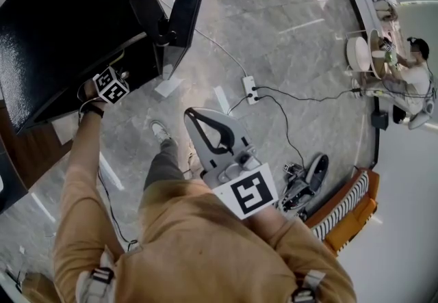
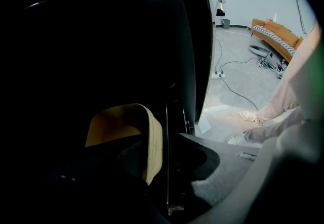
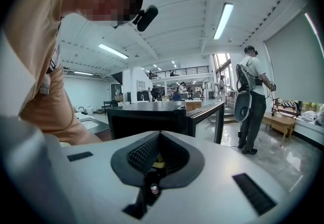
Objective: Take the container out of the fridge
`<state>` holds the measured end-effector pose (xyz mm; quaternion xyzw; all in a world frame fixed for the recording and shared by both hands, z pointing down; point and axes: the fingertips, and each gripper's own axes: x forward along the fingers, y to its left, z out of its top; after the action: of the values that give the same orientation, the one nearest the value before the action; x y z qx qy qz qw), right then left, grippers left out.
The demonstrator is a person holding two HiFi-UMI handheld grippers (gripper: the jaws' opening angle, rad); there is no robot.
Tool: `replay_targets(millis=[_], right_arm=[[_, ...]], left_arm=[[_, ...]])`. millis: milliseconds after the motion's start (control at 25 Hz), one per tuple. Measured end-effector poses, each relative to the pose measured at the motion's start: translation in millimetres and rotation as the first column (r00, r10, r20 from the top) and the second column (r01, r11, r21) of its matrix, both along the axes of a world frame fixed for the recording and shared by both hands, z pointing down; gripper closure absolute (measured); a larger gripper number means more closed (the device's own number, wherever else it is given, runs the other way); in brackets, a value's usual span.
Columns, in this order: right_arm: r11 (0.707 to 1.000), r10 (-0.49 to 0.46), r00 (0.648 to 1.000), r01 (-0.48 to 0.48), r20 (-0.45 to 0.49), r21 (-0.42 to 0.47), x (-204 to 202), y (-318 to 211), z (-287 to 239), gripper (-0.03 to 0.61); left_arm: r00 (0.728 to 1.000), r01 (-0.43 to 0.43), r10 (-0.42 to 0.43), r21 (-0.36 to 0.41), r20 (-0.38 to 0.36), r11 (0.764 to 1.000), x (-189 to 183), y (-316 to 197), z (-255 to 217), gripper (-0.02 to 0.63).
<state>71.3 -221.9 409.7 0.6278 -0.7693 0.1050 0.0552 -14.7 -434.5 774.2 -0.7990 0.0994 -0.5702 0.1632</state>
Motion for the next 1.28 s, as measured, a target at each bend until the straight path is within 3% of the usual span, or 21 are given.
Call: replay_targets(millis=[800, 1280], right_arm=[[0.999, 0.043, 0.999, -0.043, 0.002, -0.001, 13, 12, 5, 0.578], [0.999, 0.036, 0.999, -0.036, 0.017, 0.014, 14, 19, 1, 0.578]], left_arm=[[0.999, -0.017, 0.016, 0.030, 0.041, 0.999, 2, -7, 4, 0.563], [1.000, -0.006, 0.006, 0.041, -0.002, 0.999, 2, 4, -5, 0.586]])
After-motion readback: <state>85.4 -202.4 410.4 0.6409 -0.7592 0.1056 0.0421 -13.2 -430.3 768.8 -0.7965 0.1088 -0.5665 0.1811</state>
